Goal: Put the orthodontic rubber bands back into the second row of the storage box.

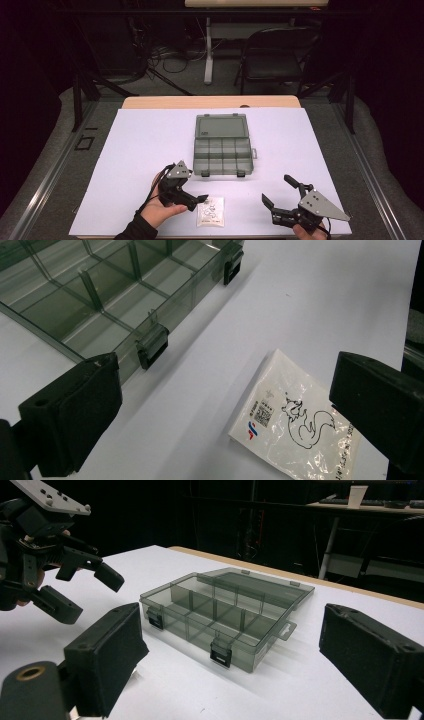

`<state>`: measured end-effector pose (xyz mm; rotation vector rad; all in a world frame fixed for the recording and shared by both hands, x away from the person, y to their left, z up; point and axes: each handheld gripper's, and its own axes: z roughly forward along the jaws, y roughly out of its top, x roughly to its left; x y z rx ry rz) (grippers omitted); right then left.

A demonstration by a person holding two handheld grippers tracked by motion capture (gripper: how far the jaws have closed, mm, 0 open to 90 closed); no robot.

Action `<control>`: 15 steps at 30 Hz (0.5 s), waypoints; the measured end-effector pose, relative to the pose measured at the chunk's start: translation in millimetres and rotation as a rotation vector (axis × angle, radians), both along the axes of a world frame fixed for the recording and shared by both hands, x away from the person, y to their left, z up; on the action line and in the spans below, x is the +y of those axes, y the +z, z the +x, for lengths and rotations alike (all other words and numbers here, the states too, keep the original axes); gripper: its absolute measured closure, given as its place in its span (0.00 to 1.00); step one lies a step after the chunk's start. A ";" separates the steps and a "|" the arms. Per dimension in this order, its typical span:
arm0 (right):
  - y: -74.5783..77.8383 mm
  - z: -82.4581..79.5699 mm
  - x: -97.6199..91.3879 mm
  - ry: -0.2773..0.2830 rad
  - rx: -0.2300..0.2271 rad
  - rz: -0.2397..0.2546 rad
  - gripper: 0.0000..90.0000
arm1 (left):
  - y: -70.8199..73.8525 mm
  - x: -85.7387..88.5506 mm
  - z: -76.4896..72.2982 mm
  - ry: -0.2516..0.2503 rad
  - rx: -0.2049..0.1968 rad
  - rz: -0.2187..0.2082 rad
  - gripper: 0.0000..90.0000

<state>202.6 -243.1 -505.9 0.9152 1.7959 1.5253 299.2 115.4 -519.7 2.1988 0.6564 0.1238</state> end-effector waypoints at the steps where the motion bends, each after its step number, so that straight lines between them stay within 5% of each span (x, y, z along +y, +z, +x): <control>1: 0.0 0.0 0.0 0.001 0.000 0.000 0.11 | -0.2 0.0 0.1 -0.004 -0.001 0.009 0.01; 15: 0.1 0.0 0.3 0.001 -0.001 0.002 0.11 | -5.7 -2.6 0.3 -0.024 0.011 0.022 0.22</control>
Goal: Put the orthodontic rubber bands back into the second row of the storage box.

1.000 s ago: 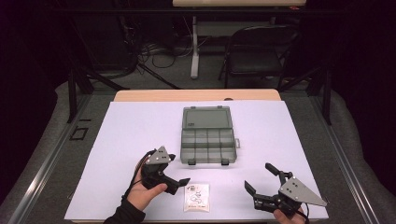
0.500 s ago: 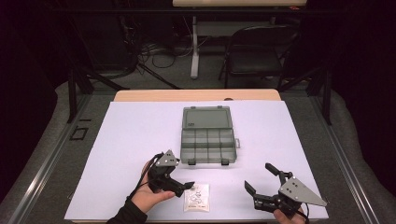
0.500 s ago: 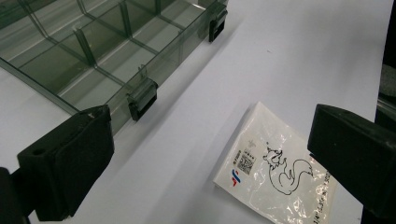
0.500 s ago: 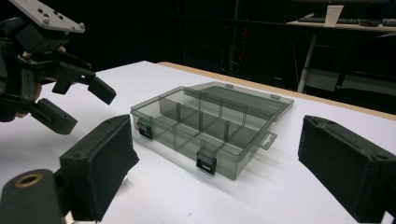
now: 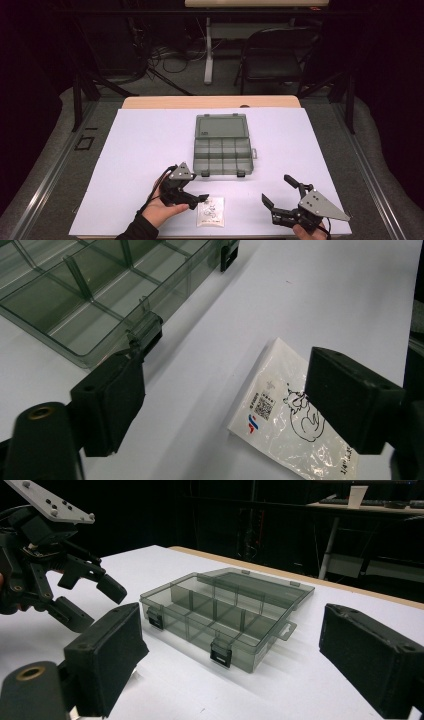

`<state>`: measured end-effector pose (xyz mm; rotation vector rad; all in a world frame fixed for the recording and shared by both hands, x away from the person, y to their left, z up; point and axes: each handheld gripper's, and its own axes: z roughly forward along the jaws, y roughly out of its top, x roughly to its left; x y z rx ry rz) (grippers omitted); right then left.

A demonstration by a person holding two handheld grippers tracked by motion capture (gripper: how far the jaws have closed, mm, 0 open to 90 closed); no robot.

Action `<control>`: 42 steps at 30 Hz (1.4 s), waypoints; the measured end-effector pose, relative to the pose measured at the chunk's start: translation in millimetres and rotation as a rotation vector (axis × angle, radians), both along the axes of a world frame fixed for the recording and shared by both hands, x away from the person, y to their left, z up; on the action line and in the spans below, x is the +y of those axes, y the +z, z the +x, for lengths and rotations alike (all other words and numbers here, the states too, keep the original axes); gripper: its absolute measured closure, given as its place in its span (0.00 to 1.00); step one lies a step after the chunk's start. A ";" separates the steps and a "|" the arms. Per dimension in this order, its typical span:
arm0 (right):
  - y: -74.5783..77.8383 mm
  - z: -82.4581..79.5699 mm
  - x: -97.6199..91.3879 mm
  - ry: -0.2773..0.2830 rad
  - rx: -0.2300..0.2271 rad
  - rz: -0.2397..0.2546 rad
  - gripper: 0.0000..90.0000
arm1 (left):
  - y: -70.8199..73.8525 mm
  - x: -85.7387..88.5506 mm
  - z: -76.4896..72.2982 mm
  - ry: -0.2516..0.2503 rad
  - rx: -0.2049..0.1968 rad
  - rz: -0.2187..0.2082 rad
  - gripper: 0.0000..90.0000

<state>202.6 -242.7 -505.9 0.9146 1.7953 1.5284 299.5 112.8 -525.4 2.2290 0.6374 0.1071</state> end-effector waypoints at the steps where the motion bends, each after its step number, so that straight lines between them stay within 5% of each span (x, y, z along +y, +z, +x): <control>1: 0.2 -0.3 -0.3 0.002 0.005 -0.004 0.11 | -0.6 -0.5 -0.2 -0.007 0.000 0.006 0.25; 14: -0.1 0.4 0.1 -0.001 -0.002 -0.001 0.11 | -9.1 -11.2 -2.8 -0.043 0.018 0.036 0.50; 42: 0.3 0.3 -1.0 -0.001 0.004 -0.006 0.11 | -24.4 -16.1 -6.8 -0.083 0.068 0.076 0.66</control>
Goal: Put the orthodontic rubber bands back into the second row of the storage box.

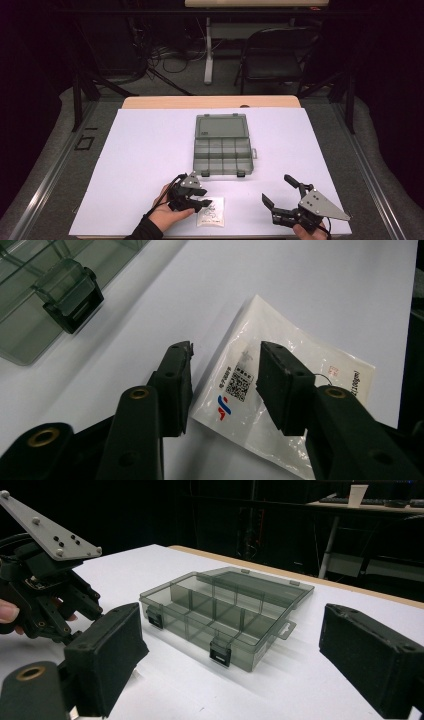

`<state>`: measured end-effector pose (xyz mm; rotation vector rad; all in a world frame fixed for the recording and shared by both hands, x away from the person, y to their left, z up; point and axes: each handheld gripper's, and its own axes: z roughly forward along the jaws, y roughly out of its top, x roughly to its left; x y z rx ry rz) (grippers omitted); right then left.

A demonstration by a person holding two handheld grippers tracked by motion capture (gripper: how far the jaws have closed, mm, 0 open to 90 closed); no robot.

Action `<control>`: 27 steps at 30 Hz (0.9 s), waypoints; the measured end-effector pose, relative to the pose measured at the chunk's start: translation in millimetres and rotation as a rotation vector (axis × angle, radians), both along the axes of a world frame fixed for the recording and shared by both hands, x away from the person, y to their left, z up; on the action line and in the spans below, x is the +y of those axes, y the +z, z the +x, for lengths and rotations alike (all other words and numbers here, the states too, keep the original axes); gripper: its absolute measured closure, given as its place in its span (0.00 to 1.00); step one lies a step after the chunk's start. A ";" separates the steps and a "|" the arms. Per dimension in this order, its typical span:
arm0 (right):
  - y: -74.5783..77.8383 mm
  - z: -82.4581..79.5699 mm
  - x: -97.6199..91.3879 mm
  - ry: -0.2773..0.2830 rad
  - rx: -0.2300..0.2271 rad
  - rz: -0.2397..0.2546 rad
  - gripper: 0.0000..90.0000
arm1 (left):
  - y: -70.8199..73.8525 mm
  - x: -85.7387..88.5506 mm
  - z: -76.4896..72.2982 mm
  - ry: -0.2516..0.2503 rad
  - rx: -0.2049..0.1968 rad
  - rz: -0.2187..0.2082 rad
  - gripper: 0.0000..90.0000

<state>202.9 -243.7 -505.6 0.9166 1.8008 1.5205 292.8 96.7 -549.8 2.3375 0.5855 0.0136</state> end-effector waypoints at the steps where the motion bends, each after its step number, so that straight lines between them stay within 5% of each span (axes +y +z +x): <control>1: 0.0 0.0 0.0 0.000 0.000 0.000 0.11 | -0.4 0.1 -0.6 0.002 0.000 0.002 0.67; 20: -0.2 0.3 0.1 0.002 0.007 0.002 0.11 | -1.5 2.4 -1.3 -0.035 -0.021 0.030 0.97; 27: -0.2 0.3 0.0 0.002 0.009 -0.001 0.11 | -1.1 3.3 -0.8 -0.040 -0.018 0.021 0.99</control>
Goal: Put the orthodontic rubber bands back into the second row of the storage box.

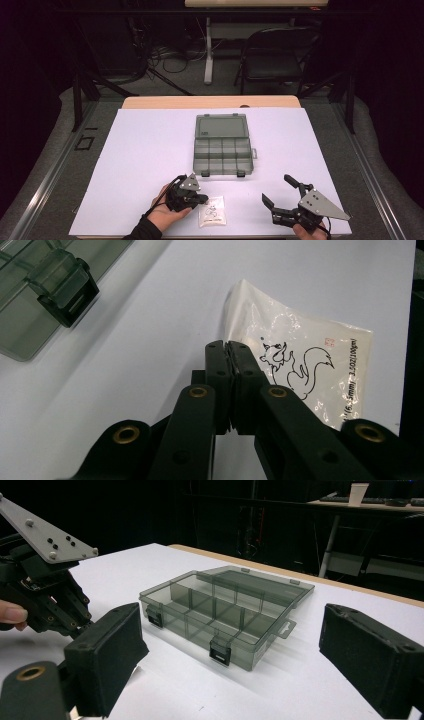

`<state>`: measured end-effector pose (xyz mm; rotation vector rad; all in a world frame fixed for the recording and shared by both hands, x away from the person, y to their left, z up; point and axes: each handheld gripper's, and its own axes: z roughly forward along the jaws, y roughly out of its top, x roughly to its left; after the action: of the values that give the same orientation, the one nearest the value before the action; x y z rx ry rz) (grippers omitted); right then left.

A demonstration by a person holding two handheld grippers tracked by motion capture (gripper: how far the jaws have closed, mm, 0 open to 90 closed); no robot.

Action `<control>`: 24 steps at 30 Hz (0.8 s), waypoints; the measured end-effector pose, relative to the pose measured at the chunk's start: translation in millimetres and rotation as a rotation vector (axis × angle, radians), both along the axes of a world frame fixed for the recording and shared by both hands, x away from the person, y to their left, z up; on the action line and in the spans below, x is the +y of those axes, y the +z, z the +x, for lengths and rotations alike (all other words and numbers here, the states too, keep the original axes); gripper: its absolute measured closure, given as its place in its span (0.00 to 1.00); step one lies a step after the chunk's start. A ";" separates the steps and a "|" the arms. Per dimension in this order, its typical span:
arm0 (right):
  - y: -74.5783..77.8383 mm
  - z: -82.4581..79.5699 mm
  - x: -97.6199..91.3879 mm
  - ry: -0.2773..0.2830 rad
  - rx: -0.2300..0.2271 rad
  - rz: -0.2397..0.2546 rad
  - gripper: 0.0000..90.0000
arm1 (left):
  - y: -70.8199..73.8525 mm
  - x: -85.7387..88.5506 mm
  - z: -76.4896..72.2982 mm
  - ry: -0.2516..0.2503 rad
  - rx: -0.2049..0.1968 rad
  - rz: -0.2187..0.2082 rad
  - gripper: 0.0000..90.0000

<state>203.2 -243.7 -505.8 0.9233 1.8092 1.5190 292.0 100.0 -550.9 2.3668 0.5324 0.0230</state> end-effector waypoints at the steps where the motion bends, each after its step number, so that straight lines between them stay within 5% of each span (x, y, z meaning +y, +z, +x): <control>1: 0.0 0.0 -0.1 0.000 0.000 -0.001 0.11 | 0.0 0.1 0.1 0.000 0.000 0.000 0.99; 13: -0.5 0.7 0.5 -0.001 -0.005 0.007 0.11 | 2.3 2.0 -0.1 -0.004 -0.005 -0.001 0.99; 24: -0.4 0.7 0.1 0.000 -0.006 0.006 0.11 | 14.6 9.2 -3.4 0.001 -0.022 -0.045 0.99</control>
<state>203.8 -243.6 -506.2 0.9209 1.8017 1.5267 288.6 109.2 -536.4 2.3201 0.5179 0.0375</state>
